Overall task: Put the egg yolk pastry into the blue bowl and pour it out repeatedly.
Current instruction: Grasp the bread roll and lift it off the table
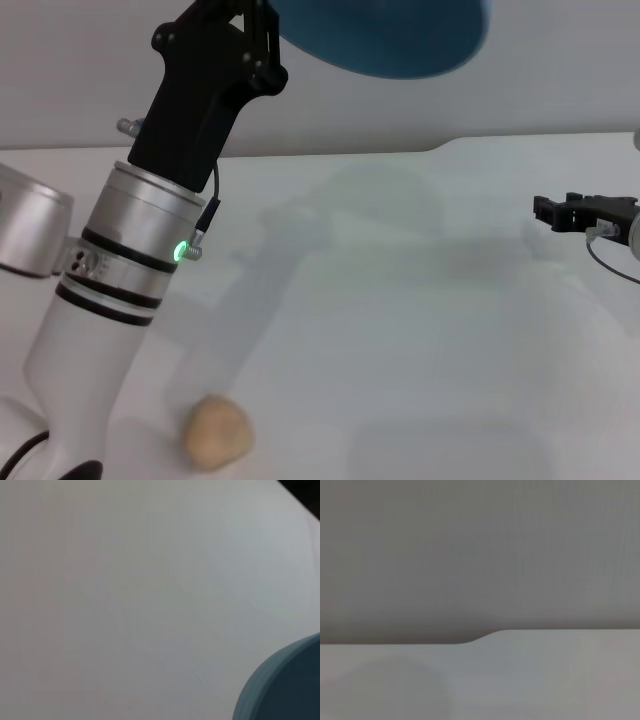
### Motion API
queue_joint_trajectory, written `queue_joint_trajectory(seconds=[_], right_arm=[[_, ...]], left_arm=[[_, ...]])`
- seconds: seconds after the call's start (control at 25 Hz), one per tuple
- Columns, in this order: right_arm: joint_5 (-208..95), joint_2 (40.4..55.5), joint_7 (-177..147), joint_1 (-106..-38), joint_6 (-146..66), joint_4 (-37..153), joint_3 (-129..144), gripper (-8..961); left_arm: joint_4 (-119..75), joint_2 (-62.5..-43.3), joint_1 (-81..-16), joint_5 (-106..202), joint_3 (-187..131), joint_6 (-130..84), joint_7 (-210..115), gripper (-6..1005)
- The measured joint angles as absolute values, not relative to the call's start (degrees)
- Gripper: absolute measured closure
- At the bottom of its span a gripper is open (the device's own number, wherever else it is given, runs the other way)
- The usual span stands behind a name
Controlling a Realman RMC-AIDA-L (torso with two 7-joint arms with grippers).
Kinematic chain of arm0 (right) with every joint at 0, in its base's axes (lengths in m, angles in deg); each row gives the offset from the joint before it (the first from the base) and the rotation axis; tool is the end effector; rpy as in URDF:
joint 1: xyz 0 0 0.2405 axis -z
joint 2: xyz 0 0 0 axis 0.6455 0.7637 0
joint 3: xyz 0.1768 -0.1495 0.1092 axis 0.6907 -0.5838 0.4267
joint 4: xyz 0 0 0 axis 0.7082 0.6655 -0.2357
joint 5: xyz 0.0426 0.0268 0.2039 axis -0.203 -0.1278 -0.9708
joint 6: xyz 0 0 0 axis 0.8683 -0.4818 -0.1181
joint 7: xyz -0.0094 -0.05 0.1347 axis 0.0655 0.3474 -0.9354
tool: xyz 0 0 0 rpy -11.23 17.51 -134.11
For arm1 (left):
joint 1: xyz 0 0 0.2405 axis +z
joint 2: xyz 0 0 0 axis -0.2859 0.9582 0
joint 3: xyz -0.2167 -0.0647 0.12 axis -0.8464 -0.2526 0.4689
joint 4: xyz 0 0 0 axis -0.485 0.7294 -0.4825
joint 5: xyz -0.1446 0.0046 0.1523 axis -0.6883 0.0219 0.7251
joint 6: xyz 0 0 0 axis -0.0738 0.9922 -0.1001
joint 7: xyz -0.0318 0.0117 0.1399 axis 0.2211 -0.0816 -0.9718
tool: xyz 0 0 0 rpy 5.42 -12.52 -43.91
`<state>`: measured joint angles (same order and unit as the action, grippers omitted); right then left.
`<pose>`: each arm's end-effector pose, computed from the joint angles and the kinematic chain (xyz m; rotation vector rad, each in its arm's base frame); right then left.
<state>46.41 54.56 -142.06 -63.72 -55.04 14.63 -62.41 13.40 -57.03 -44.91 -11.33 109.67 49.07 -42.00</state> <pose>0.3138 0.3943 -0.0085 -1.8801 1.1158 0.2312 -0.1485 0.3240 -0.0438 -1.6745 -0.2821 -1.4485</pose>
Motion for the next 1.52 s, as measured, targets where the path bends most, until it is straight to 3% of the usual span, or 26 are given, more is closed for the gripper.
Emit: queue_joint_trajectory(seconds=[0.44, 0.8, 1.04, 1.52], right_arm=[[46.4, 54.38, -142.0, -65.4, -59.8, 12.9, -67.2, 548], [46.4, 54.27, -142.0, -69.1, -73.2, 7.6, -72.1, 548], [46.4, 54.11, -142.0, -71.8, -83.1, 5.2, -73.0, 548], [41.9, 54.30, -140.8, -78.5, -88.6, 3.2, -85.0, 548]], left_arm=[[14.6, -55.61, -46.5, -5.9, 100.7, 30.4, -38.1, 994], [28.9, -55.60, -48.7, 10.2, 76.8, -26.4, -38.6, 993], [32.1, -55.60, -50.9, 13.2, 71.4, -46.3, -40.4, 995], [35.4, -55.84, -54.1, 13.5, 69.1, -67.6, -45.4, 994]])
